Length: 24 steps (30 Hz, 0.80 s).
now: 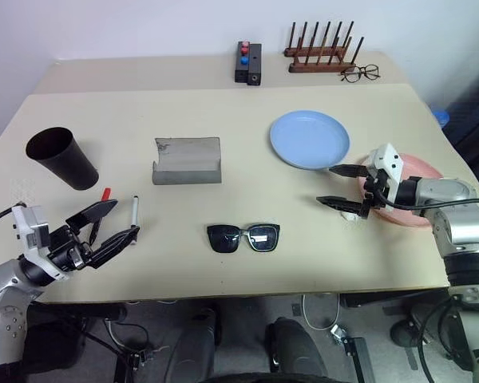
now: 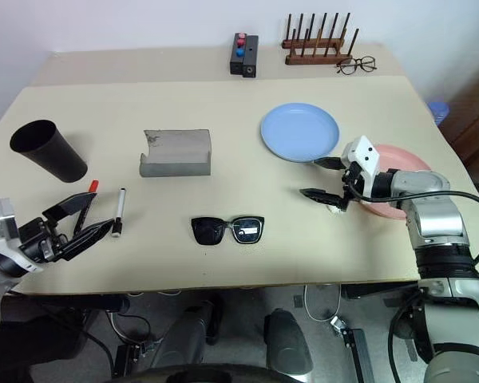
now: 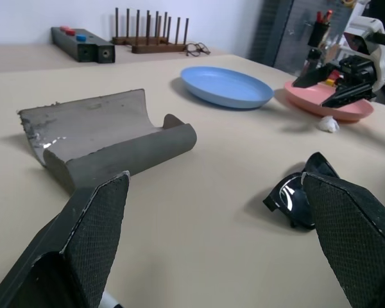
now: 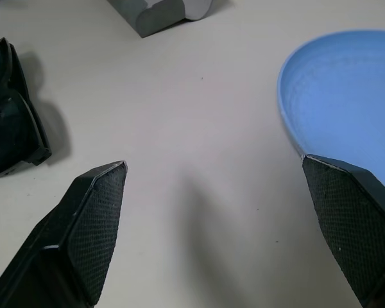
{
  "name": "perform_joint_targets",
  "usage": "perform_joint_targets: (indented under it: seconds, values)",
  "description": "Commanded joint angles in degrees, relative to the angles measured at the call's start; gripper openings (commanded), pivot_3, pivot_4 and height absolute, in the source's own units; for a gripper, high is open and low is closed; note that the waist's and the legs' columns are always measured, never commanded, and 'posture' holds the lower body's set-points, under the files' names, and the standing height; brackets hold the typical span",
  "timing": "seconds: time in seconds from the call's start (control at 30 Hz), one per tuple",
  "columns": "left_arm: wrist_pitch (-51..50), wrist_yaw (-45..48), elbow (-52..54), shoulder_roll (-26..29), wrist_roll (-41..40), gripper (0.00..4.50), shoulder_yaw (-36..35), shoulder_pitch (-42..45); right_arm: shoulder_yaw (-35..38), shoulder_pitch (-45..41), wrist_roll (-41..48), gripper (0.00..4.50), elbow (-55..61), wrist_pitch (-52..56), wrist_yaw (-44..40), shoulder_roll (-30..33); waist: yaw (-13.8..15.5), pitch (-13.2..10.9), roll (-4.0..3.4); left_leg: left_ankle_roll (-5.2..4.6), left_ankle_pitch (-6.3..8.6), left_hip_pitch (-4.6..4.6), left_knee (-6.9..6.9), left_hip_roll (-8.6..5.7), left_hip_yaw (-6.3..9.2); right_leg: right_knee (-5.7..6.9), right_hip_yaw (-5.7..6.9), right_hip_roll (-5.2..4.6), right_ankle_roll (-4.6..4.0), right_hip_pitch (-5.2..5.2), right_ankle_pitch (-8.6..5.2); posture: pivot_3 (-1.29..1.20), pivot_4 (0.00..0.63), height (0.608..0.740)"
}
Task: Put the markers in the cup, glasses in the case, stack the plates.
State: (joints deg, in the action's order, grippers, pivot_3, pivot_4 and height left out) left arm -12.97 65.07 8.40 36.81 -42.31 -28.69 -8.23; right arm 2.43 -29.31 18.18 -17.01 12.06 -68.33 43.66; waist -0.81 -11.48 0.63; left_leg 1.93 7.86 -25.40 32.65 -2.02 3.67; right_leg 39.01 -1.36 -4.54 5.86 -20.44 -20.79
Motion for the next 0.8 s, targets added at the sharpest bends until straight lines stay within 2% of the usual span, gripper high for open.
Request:
perform_joint_targets:
  seconds: [0.03,0.37,0.53,0.7,0.77,0.8]
  values:
    - [1.3,0.5,-0.1,0.8,0.1,4.50,-0.8,0.8,1.0,-1.6,-0.1,4.43,0.6,-1.5,0.1,0.3,0.0,0.0,0.00,0.00,0.00,0.00,0.01,0.00,0.00,0.00,0.00,0.00,0.00,0.00,0.00,0.00,0.150,0.735]
    - [1.2,-1.7,0.8,1.4,0.6,4.50,-2.6,-1.4,-0.8,-2.6,-0.8,4.43,2.0,-3.0,0.6,-2.1,0.0,0.0,0.00,-0.04,0.04,-0.01,0.08,0.01,0.01,0.00,-0.01,-0.01,0.00,0.01,0.00,0.00,0.150,0.735]
    - [0.0,-3.3,0.3,4.4,-0.2,4.50,-7.6,-2.9,-3.1,-3.0,-0.7,4.43,6.8,-1.4,3.3,-6.6,-0.2,0.0,0.00,-0.05,0.05,-0.06,0.12,0.01,0.04,0.00,-0.01,-0.01,0.00,0.00,0.00,0.00,0.150,0.735]
    - [-6.4,-8.9,-0.5,7.5,-3.6,4.50,-13.0,-1.5,-4.9,-2.2,0.1,4.43,12.4,1.7,5.9,-10.3,0.1,0.0,0.00,-0.06,0.06,-0.08,0.15,0.00,0.07,0.00,0.00,-0.03,0.00,-0.02,0.00,0.00,0.150,0.735]
    - [-7.9,-13.0,0.0,8.3,-2.0,4.50,-12.4,0.3,-4.8,-1.5,1.5,4.43,15.9,4.3,7.6,-11.7,0.2,0.0,0.02,-0.07,0.07,-0.08,0.18,-0.01,0.14,0.00,0.06,-0.05,0.00,-0.12,0.00,0.00,0.150,0.735]
    - [-9.9,-18.0,2.1,7.9,-1.2,4.50,-11.5,1.6,-4.5,-1.1,2.3,4.43,17.4,5.2,8.0,-12.3,0.3,0.0,0.02,-0.07,0.08,-0.07,0.21,-0.02,0.17,0.00,0.08,-0.05,-0.01,-0.12,-0.01,0.00,0.150,0.735]
